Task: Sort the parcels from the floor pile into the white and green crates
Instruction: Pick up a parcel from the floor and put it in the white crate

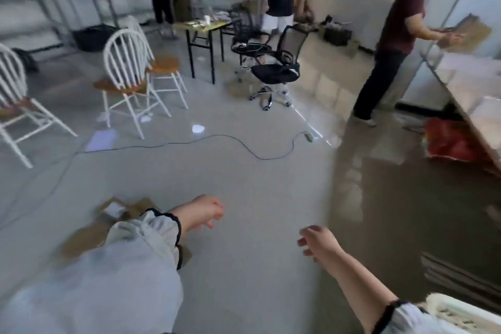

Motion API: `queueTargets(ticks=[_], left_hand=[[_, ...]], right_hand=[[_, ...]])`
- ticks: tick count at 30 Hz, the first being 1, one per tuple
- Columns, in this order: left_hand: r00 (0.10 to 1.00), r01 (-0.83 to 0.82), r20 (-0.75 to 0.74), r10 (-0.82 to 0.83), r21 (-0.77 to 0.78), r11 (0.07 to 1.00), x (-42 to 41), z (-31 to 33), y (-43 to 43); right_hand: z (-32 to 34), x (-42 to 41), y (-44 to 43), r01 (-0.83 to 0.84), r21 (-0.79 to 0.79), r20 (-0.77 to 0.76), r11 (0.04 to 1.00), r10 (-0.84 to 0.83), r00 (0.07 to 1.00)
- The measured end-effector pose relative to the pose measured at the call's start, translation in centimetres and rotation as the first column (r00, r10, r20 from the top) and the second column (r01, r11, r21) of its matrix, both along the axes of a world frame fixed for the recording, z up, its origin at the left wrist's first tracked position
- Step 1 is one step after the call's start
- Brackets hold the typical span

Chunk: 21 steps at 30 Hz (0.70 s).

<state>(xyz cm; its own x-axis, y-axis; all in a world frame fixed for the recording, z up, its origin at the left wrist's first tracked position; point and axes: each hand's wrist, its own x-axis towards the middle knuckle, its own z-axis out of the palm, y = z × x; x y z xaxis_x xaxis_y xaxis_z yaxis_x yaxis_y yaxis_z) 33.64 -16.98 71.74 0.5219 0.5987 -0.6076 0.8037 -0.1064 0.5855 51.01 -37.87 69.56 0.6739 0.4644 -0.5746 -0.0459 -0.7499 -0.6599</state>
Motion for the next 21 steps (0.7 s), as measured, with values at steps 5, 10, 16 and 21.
queueTargets(ticks=[5,10,16,21], left_hand=[[0.958,-0.279,-0.083,0.275,-0.038,0.959,-12.7,-1.8,8.8],[0.864,-0.502,-0.097,0.494,-0.078,0.861,-25.4,-3.5,17.1],[0.618,-0.783,-0.116,0.777,-0.171,0.598,-37.8,-6.5,22.5],[0.489,-0.862,-0.182,0.853,-0.253,0.44,-41.1,-11.9,24.8]], right_hand=[[-3.0,-8.4,13.0,-0.203,-0.029,-0.118,0.979,0.198,0.973],[-5.2,-17.9,26.5,-0.38,-0.073,-0.167,0.922,0.364,0.916],[-7.8,-29.0,37.9,-0.626,-0.05,-0.203,0.778,0.606,0.769],[-13.2,-30.2,43.0,-0.735,-0.17,-0.244,0.657,0.694,0.677]])
